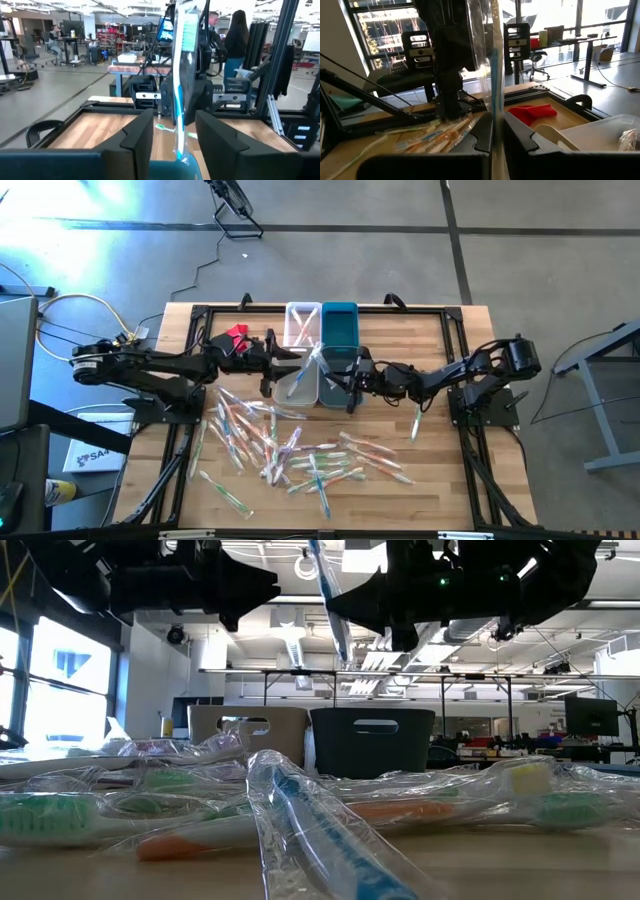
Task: Pick & Place Toothbrushes
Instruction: Put the blue toothbrush into the gray bin
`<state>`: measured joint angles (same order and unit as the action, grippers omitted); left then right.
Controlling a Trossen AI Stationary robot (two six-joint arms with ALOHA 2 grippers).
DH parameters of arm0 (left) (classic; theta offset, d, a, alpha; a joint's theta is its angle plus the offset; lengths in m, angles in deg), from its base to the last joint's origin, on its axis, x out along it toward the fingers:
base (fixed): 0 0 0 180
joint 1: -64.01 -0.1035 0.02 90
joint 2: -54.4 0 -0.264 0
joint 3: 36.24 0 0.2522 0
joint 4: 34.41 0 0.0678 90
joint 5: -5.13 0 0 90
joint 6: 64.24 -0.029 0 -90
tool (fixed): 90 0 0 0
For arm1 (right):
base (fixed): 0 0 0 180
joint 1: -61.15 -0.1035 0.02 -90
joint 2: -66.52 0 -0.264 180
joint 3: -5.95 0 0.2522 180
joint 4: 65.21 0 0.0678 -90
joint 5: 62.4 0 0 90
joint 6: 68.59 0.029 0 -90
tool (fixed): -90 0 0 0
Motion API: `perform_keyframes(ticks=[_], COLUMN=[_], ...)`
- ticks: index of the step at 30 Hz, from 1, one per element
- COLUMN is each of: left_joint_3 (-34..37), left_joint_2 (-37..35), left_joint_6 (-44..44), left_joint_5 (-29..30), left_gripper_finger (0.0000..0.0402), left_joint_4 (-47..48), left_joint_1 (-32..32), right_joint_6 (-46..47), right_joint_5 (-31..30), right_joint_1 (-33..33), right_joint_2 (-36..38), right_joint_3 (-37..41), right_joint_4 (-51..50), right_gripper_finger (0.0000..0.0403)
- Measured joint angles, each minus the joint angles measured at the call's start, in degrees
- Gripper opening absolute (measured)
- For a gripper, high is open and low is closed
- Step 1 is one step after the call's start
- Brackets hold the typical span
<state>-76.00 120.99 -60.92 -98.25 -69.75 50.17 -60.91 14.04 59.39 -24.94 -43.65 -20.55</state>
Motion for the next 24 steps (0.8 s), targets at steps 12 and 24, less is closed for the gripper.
perform_keyframes(ticks=[12,24], left_joint_3=[0.00,0.02], left_joint_2=[0.00,0.00], left_joint_6=[0.21,1.51], left_joint_5=[-0.04,-0.15], left_gripper_finger=[0.0148,0.0148], left_joint_4=[0.02,3.21], left_joint_1=[0.00,0.00], right_joint_6=[1.68,-0.28], right_joint_5=[-1.73,-1.02], right_joint_1=[-0.11,0.47], right_joint_2=[-4.03,-12.65], right_joint_3=[-2.07,-10.48], right_joint_4=[1.61,4.19], right_gripper_finger=[0.0015,0.0015])
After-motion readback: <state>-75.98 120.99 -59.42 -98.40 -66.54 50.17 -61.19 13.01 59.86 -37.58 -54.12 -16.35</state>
